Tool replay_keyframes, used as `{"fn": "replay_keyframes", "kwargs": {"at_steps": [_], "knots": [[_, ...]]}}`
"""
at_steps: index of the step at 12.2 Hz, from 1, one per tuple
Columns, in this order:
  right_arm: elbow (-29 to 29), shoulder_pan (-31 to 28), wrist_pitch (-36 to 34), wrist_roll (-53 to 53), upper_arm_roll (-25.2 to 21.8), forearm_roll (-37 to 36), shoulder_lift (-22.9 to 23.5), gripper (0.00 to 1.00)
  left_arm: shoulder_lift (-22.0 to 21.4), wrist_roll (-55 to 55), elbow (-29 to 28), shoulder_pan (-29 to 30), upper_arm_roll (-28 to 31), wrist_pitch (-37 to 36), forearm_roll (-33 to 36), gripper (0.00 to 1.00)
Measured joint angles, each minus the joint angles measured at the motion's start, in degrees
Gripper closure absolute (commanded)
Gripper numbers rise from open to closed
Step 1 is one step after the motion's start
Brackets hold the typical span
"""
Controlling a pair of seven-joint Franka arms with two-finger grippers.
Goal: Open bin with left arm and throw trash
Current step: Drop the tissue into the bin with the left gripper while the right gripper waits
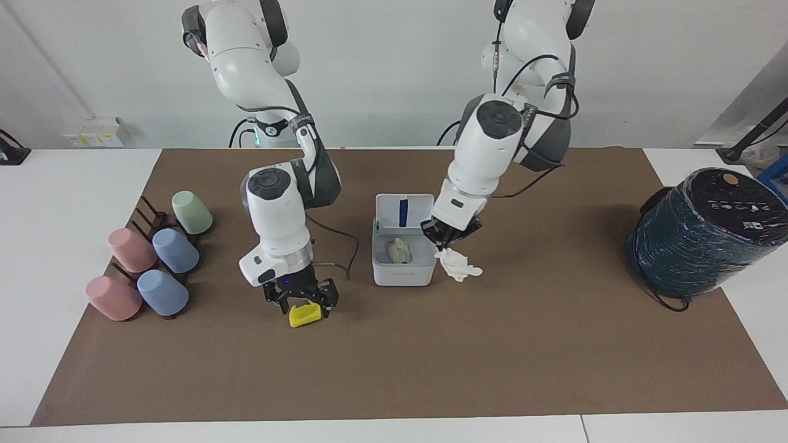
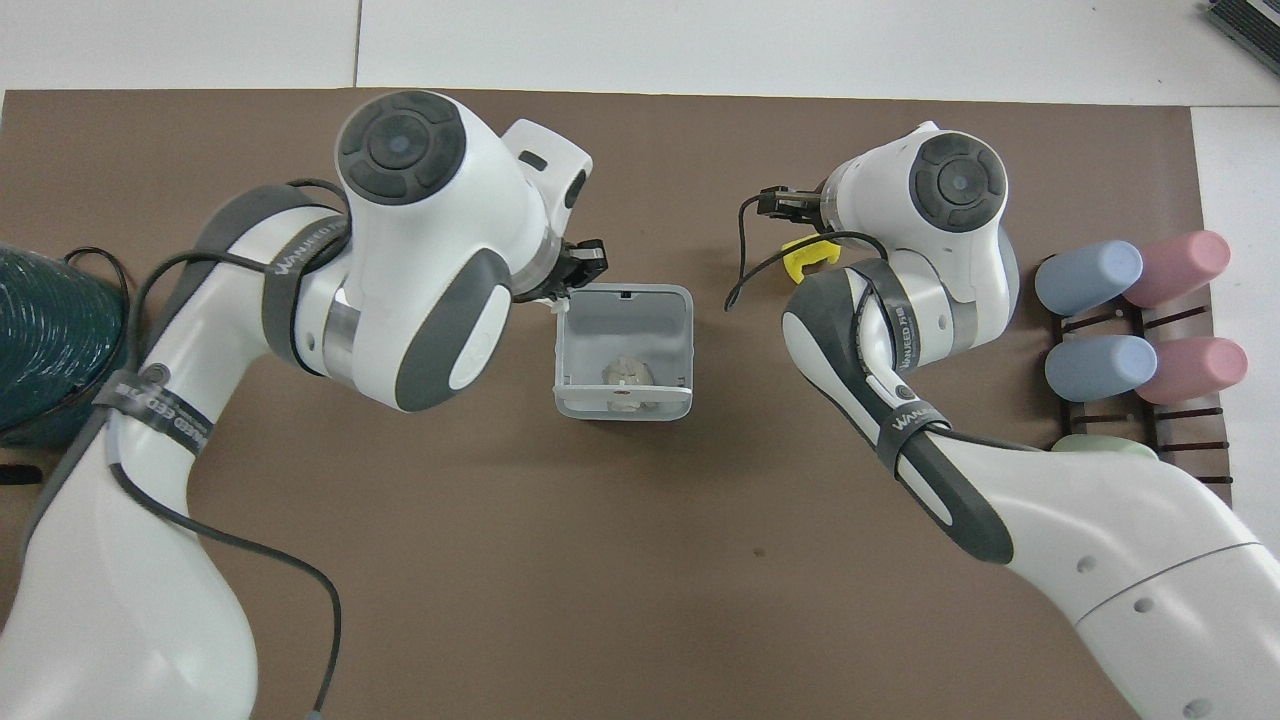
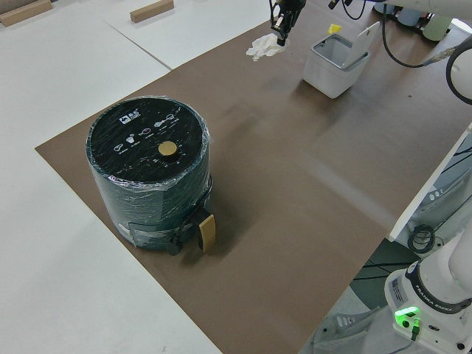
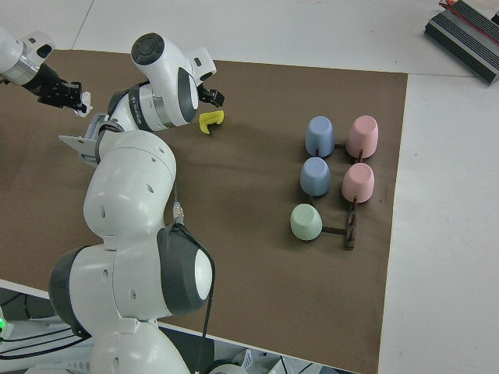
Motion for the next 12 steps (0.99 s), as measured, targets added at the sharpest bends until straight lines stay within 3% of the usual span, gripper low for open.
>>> {"fn": "replay_keyframes", "kwargs": {"at_steps": [4,5,6,7,8,9,12], "knots": [[-2.0,-0.5,0.0,0.0,0.0,-0.1,0.8,0.00,-0.2,-3.8,-0.5,-5.4,0.0,1.6,-1.4,1.00],[-3.0,-0.5,0.8,0.0,0.0,-0.1,0.9,0.13,-0.6,-3.9,-1.6,-6.3,-0.1,1.6,-1.4,1.00],[-3.8,-0.7,2.5,0.0,0.0,-0.1,1.0,0.43,-1.2,-4.0,-3.1,-6.8,-0.1,1.6,-1.5,0.64],[-4.2,-1.0,3.2,0.0,0.0,-0.1,1.0,0.75,-1.7,-4.0,-4.4,-7.0,-0.1,1.6,-1.7,0.08],[-4.3,-1.1,3.2,0.0,0.0,-0.1,1.0,0.95,-2.2,-4.0,-5.1,-7.0,0.0,1.6,-2.3,0.00],[-4.3,-1.0,3.1,0.0,0.1,-0.1,1.0,1.00,-2.4,-4.0,-5.1,-6.9,0.2,1.6,-2.7,0.00],[-4.3,-0.7,1.3,0.5,0.2,-0.1,0.7,1.00,-2.7,-4.0,-2.5,-5.7,1.2,-1.4,-2.9,0.00]]}}
